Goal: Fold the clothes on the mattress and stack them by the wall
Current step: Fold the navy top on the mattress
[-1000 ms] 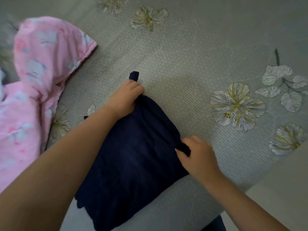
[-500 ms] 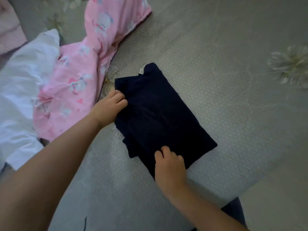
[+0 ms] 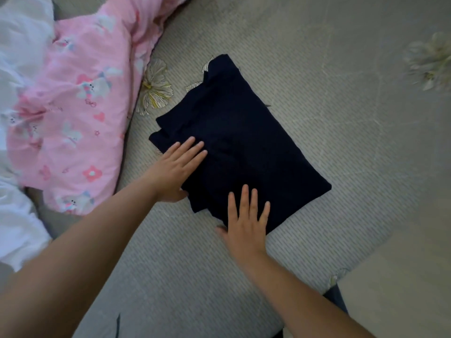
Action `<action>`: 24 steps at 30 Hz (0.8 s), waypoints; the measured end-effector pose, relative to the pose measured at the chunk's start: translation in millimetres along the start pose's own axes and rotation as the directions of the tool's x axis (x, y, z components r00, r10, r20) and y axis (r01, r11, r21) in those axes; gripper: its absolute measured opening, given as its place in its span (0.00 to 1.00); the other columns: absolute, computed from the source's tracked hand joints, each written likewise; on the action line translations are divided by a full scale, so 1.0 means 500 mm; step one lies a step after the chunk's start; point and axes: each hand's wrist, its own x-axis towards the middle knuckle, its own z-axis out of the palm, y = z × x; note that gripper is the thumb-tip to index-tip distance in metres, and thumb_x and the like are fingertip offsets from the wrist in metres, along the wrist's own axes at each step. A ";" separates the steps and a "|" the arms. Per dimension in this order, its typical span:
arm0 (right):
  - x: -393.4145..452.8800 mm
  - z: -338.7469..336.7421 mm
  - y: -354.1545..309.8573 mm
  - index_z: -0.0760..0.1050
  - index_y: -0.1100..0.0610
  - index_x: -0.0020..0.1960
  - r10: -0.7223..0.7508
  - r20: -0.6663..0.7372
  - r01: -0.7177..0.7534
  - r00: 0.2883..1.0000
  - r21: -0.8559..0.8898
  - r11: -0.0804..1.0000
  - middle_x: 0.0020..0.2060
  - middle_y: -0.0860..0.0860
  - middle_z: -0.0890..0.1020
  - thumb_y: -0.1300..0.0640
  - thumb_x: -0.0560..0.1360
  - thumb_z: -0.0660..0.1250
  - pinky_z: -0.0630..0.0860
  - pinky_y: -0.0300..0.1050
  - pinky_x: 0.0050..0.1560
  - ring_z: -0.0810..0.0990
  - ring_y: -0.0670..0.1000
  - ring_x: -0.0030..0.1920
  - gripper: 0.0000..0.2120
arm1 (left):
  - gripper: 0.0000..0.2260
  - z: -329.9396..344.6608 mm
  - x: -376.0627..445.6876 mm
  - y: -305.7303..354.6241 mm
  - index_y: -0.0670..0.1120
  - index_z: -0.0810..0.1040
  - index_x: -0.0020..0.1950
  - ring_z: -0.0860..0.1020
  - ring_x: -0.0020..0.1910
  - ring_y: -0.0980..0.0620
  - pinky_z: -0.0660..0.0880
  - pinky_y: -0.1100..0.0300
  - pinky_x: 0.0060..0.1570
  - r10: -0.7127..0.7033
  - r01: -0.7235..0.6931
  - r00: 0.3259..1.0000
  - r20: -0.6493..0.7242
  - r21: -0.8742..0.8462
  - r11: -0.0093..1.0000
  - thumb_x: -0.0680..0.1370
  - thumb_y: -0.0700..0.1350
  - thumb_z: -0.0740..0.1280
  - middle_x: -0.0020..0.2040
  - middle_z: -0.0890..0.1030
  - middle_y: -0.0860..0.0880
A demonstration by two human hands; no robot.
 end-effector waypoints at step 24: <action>0.020 -0.087 0.233 0.74 0.73 0.56 -0.073 -0.348 0.154 0.935 0.210 0.966 0.51 0.66 0.80 0.76 0.59 0.64 0.75 0.62 0.49 0.81 0.63 0.51 0.25 | 0.19 -0.047 0.078 0.098 0.30 0.77 0.55 0.79 0.49 0.34 0.72 0.35 0.46 -0.013 -0.025 0.866 -0.501 -0.070 0.997 0.64 0.27 0.65 0.52 0.80 0.34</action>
